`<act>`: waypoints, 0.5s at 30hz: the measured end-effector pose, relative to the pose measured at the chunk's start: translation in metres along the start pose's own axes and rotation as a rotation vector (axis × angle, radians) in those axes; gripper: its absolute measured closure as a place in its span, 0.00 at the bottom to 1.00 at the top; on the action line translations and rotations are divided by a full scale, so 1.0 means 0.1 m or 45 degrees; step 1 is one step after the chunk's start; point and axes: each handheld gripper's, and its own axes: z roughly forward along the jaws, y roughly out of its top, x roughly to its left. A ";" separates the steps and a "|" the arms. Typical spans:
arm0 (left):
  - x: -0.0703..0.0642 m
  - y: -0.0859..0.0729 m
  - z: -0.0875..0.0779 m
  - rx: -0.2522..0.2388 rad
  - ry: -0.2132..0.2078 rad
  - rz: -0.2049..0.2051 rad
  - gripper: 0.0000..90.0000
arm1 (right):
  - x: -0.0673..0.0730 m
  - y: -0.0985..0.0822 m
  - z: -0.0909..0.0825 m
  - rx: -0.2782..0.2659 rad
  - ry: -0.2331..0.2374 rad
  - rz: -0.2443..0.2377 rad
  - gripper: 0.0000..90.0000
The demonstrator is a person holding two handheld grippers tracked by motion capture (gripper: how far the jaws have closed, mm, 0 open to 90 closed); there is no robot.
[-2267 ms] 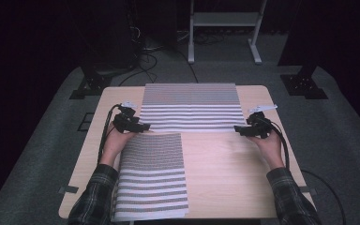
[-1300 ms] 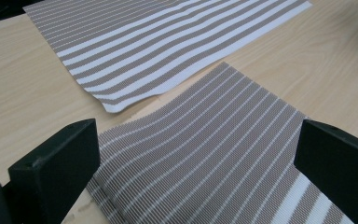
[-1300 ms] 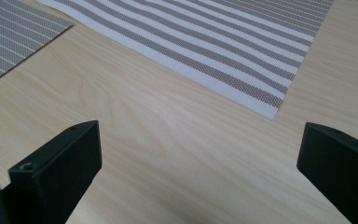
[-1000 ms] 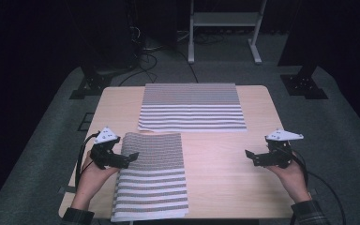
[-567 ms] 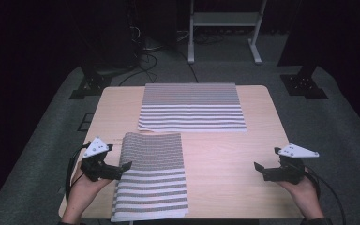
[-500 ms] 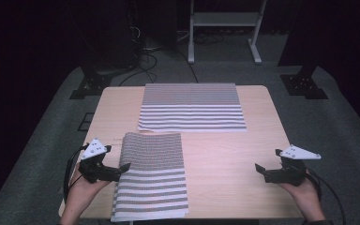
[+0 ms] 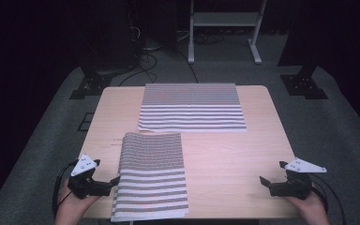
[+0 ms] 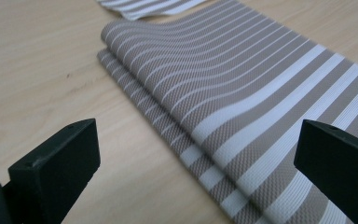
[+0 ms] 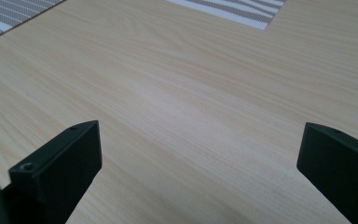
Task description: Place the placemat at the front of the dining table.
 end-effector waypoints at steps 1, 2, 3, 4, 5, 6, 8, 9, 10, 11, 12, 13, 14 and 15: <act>0.01 -0.03 -0.01 0.003 0.010 -0.011 0.00 | 0.00 -0.01 0.00 0.004 0.002 -0.002 0.00; 0.03 -0.06 -0.02 0.007 0.018 -0.016 0.00 | 0.00 -0.03 0.00 0.009 0.004 -0.003 0.00; 0.05 -0.10 -0.03 0.012 0.027 -0.031 0.00 | 0.00 -0.04 0.01 0.015 0.004 -0.002 0.00; 0.06 -0.12 -0.03 0.016 0.030 -0.035 0.00 | 0.00 -0.05 0.02 0.026 0.004 -0.005 0.00; 0.07 -0.14 -0.03 0.021 0.032 -0.041 0.00 | 0.00 -0.06 0.02 0.033 0.003 -0.008 0.00; 0.08 -0.16 -0.03 0.031 0.037 -0.043 0.00 | 0.00 -0.07 0.03 0.042 0.002 -0.011 0.00; 0.09 -0.19 -0.03 0.047 0.040 -0.042 0.00 | 0.00 -0.08 0.04 0.051 0.001 -0.016 0.00; 0.10 -0.21 -0.02 0.060 0.044 -0.043 0.00 | 0.00 -0.08 0.05 0.056 0.002 -0.016 0.00; 0.10 -0.23 -0.01 0.065 0.047 -0.046 0.00 | 0.00 -0.09 0.06 0.061 0.001 -0.013 0.00; 0.11 -0.24 -0.01 0.073 0.047 -0.047 0.00 | 0.00 -0.09 0.06 0.065 0.001 -0.015 0.00; 0.11 -0.25 -0.01 0.077 0.051 -0.053 0.00 | -0.01 -0.10 0.07 0.071 0.004 -0.018 0.00; 0.12 -0.26 0.00 0.078 0.054 -0.056 0.00 | -0.01 -0.10 0.08 0.076 0.007 -0.012 0.00; 0.14 -0.26 0.00 0.084 0.058 -0.057 0.00 | -0.01 -0.11 0.08 0.084 0.008 -0.011 0.00; 0.15 -0.27 0.00 0.087 0.062 -0.059 0.00 | -0.01 -0.12 0.09 0.089 0.013 -0.008 0.00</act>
